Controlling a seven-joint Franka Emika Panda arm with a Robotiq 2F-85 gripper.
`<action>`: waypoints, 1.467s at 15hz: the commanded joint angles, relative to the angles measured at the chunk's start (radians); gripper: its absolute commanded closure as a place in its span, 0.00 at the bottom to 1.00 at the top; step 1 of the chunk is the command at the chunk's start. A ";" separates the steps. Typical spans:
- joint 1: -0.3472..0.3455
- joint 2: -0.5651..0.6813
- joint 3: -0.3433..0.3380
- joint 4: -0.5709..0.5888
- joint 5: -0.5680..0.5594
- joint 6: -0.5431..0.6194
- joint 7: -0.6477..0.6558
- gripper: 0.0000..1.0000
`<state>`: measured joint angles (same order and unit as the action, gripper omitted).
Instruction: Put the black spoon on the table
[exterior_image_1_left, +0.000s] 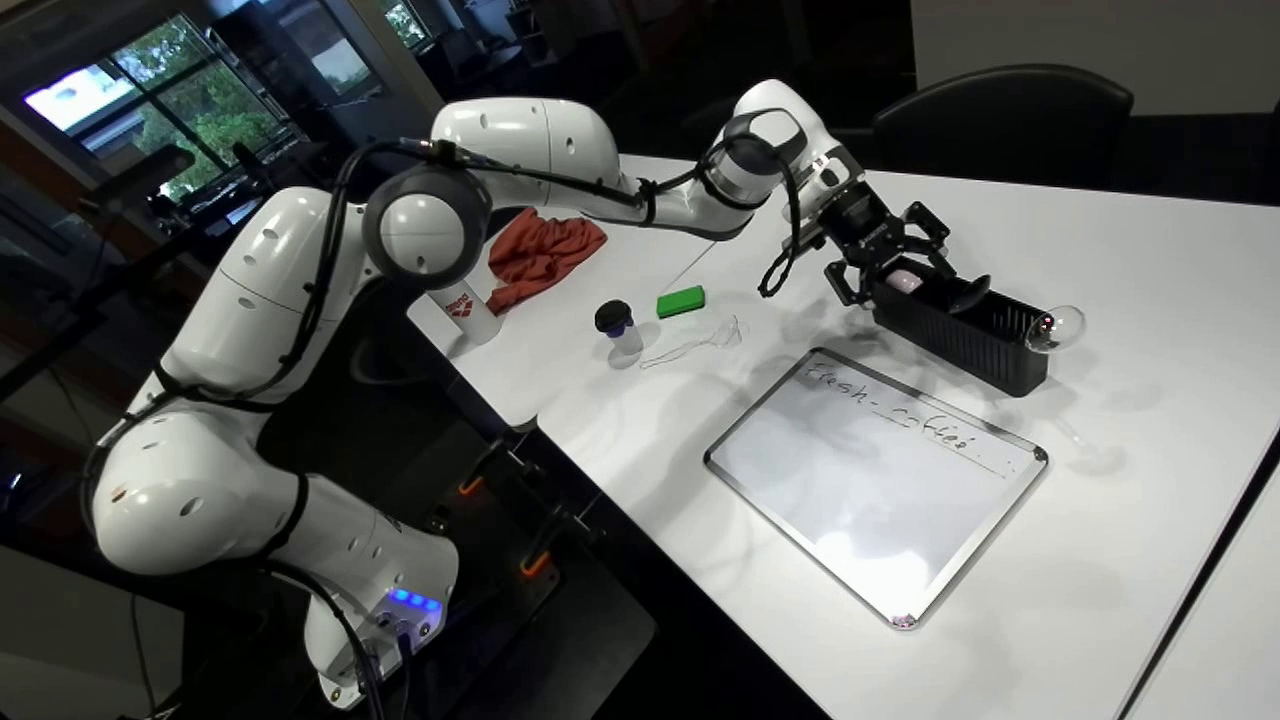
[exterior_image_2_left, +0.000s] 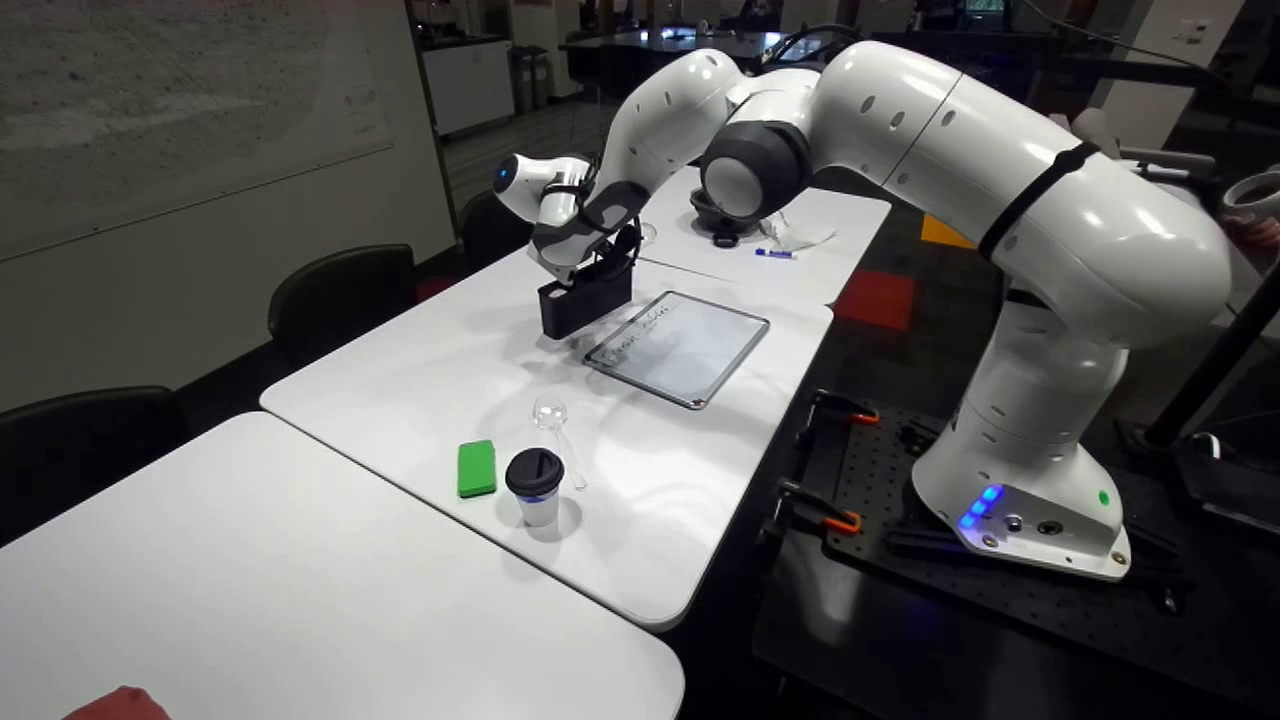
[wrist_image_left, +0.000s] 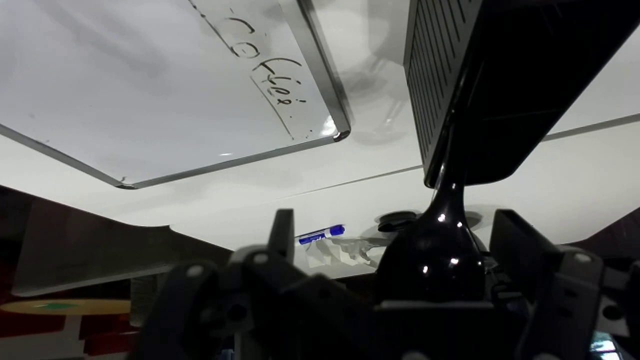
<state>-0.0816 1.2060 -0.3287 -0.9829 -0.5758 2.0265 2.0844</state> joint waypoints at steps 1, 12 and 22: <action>-0.014 0.038 -0.016 0.032 -0.038 0.089 -0.009 0.00; -0.052 0.069 -0.011 0.038 -0.088 0.218 -0.025 0.00; -0.059 0.057 -0.014 0.030 -0.089 0.208 -0.015 0.90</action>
<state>-0.1391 1.2575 -0.3375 -0.9756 -0.6588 2.2345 2.0815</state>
